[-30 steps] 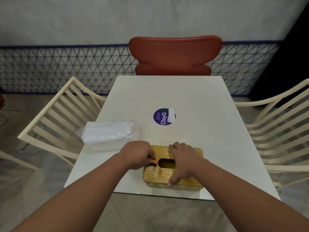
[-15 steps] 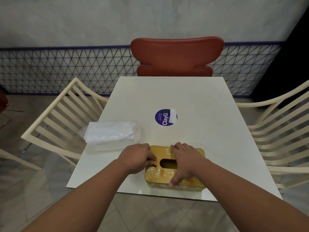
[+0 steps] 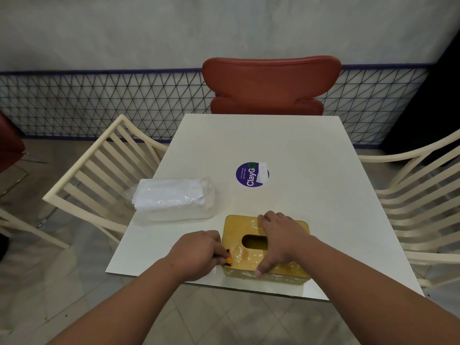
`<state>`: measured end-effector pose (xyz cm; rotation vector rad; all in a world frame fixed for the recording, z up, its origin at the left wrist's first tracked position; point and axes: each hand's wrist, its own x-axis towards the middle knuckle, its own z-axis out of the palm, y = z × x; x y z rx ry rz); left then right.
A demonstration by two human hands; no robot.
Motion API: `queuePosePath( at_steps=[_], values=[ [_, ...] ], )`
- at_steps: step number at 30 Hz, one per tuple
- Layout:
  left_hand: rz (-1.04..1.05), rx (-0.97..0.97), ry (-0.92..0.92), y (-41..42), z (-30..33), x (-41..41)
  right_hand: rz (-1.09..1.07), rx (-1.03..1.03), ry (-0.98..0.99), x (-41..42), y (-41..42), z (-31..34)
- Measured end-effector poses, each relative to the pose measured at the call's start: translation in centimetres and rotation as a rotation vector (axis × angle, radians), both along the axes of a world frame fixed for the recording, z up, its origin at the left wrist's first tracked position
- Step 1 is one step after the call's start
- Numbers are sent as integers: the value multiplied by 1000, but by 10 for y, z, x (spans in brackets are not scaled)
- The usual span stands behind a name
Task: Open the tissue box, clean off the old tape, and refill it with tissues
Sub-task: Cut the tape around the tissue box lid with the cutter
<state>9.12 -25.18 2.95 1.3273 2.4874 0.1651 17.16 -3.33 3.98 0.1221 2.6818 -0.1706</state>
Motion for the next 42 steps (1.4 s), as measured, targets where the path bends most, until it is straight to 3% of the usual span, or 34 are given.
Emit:
queuePosePath(
  at_steps=[7,23,42],
  values=[
    [104,39,17,2,-2,4,3,-12,0,1,1,2],
    [29,-60,21,9,12,11,29,19,-5,6,8,4],
    [-119,34,0,44,9,32,30,16,35,7,12,-9]
  ],
)
